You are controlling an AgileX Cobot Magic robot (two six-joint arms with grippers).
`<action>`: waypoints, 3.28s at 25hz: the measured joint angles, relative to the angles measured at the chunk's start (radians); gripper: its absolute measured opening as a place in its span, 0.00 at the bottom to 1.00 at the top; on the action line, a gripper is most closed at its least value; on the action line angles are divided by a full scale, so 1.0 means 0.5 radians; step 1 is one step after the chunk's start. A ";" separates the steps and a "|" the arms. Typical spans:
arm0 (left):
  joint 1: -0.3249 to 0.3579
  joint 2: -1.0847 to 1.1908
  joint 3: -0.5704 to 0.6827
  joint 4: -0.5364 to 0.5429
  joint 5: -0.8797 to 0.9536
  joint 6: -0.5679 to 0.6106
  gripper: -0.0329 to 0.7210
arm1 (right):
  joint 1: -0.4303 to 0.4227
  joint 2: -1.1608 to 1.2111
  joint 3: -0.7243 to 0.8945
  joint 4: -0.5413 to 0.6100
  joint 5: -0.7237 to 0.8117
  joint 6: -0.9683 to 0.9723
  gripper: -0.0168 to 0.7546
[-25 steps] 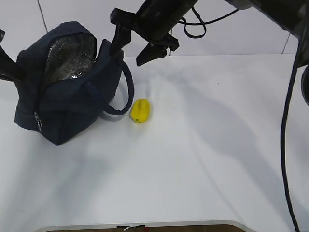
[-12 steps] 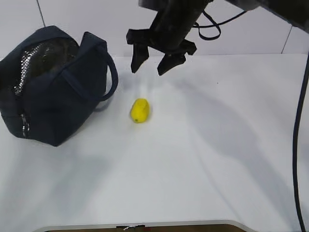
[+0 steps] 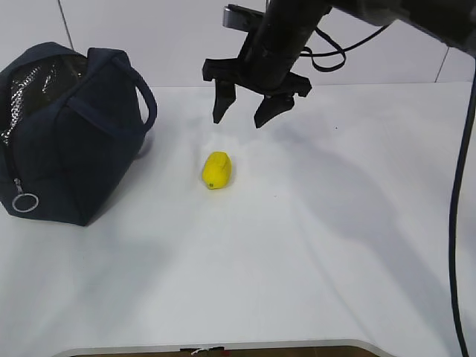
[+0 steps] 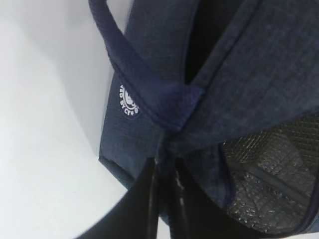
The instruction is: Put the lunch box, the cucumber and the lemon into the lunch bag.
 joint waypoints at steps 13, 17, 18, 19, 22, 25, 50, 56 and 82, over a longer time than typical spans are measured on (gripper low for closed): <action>0.000 0.000 0.000 0.000 0.000 -0.003 0.03 | 0.170 0.204 0.000 -0.122 -0.165 0.109 0.77; 0.000 0.000 0.000 0.000 0.000 -0.003 0.03 | 0.176 0.252 0.000 -0.187 -0.186 0.109 0.77; 0.000 0.000 0.000 0.000 -0.004 -0.003 0.03 | 0.176 0.267 0.000 -0.211 -0.190 0.109 0.77; 0.000 0.000 0.000 0.000 -0.004 -0.003 0.03 | 0.176 0.282 0.000 -0.224 -0.197 0.109 0.77; 0.000 0.000 0.000 0.000 -0.004 -0.003 0.03 | 0.179 0.299 0.000 -0.241 -0.260 0.111 0.77; 0.000 0.000 0.000 0.000 -0.011 0.000 0.03 | 0.192 0.299 0.000 -0.245 -0.339 0.114 0.77; 0.000 0.000 0.000 0.000 -0.019 0.000 0.03 | 0.197 0.353 0.000 -0.245 -0.265 0.109 0.61; 0.000 0.000 0.000 0.000 -0.019 0.000 0.03 | 0.197 0.353 -0.004 -0.245 -0.200 0.079 0.49; 0.000 0.003 0.000 -0.409 0.163 0.218 0.03 | 0.197 0.356 -1.066 0.730 -0.025 -0.116 0.47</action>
